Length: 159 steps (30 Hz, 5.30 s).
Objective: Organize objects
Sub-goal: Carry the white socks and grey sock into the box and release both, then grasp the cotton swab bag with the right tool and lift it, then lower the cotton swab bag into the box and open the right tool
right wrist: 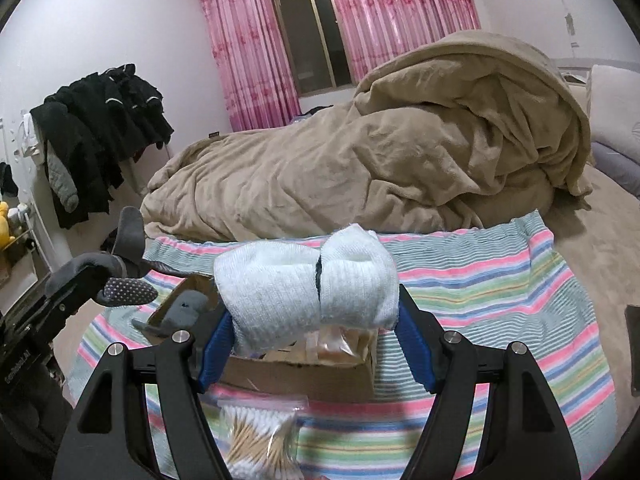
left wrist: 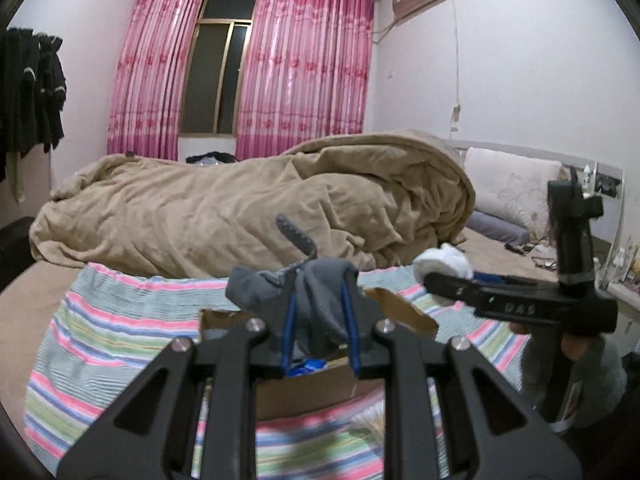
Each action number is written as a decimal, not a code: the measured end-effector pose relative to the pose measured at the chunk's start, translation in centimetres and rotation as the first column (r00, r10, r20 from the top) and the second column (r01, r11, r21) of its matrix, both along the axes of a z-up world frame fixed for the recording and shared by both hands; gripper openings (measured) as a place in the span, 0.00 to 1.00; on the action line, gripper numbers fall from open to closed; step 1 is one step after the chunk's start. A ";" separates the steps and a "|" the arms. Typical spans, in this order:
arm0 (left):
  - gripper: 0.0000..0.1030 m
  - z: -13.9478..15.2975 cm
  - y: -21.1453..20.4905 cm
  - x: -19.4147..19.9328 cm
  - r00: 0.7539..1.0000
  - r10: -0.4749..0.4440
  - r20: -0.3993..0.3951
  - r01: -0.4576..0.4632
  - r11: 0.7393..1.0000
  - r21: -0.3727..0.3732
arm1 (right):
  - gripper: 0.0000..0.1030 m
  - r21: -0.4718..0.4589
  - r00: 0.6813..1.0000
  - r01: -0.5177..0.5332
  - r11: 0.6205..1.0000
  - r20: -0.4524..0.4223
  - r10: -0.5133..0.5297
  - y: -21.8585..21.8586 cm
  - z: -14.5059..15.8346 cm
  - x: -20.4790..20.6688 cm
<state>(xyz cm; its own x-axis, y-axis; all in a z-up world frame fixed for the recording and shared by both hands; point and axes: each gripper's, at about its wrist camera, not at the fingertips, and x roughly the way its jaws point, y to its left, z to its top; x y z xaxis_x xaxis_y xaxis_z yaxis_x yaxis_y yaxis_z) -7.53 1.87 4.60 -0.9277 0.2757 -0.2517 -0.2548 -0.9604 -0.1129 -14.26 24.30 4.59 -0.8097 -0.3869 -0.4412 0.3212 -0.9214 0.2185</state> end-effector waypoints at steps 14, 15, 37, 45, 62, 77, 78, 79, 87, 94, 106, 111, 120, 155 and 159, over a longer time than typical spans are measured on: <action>0.21 -3.8 0.8 -8.1 0.980 0.038 0.196 -0.044 0.999 0.025 | 0.74 0.045 0.995 0.005 0.999 0.096 -0.009 -3.5 -2.8 -6.0; 0.22 -4.0 0.7 -8.6 0.976 0.039 0.213 -0.046 0.998 0.030 | 0.74 0.051 0.995 0.005 0.999 0.102 -0.010 -3.8 -3.0 -6.3; 0.76 -5.7 -2.1 -9.4 0.930 0.088 0.356 -0.121 0.990 0.072 | 0.88 0.111 0.991 0.044 0.993 0.120 -0.057 -3.5 -3.9 -6.7; 0.77 -4.6 -3.9 -5.6 0.938 0.094 0.334 -0.132 0.987 0.094 | 0.88 0.080 0.994 0.021 0.997 0.105 -0.029 -2.2 -2.7 -3.2; 0.87 -3.8 -3.4 0.6 0.937 0.055 0.344 -0.074 0.996 0.044 | 0.88 0.119 0.994 -0.046 0.992 0.102 0.034 -2.3 -1.4 3.5; 0.87 -8.6 -1.9 0.1 0.894 0.061 0.444 -0.052 0.998 -0.032 | 0.88 0.195 0.971 -0.150 0.969 0.213 0.108 -5.4 -6.3 3.9; 0.87 -8.9 -1.9 0.0 0.890 0.064 0.452 -0.055 0.998 -0.033 | 0.88 0.204 0.969 -0.156 0.966 0.224 0.109 -5.6 -6.7 3.8; 0.87 -9.1 -2.0 0.0 0.886 0.063 0.459 -0.054 0.998 -0.031 | 0.88 0.214 0.966 -0.162 0.963 0.236 0.110 -5.9 -7.2 3.6; 0.87 -10.4 -1.7 -0.5 0.870 0.062 0.489 -0.048 0.998 -0.042 | 0.62 0.207 0.939 -0.220 0.953 0.309 0.150 -7.1 -9.5 2.9; 0.87 -10.3 -1.4 -0.4 0.864 0.052 0.501 -0.039 0.999 -0.038 | 0.44 0.204 0.940 -0.232 0.951 0.298 0.165 -7.3 -9.2 3.2; 0.87 -8.3 -1.8 0.0 0.888 0.061 0.456 -0.064 0.998 -0.009 | 0.38 0.157 0.953 -0.234 0.960 0.233 0.194 -6.8 -6.5 4.3; 0.87 -6.9 -2.0 -0.2 0.905 0.065 0.421 -0.080 0.997 0.018 | 0.38 0.112 0.961 -0.227 0.967 0.189 0.204 -6.6 -4.7 4.2; 0.87 -5.0 -2.6 -0.9 0.929 0.092 0.358 -0.112 0.993 0.035 | 0.38 0.028 0.985 -0.149 0.989 0.094 0.145 -4.6 -1.3 2.4; 0.87 -7.7 -4.4 -5.1 0.895 0.147 0.422 -0.160 0.987 -0.005 | 0.42 0.110 0.961 -0.155 0.982 0.247 0.124 -9.4 -6.7 -4.9; 0.87 -8.0 -4.3 -4.9 0.892 0.147 0.427 -0.153 0.988 -0.021 | 0.57 0.116 0.959 -0.157 0.981 0.255 0.123 -9.4 -6.9 -4.8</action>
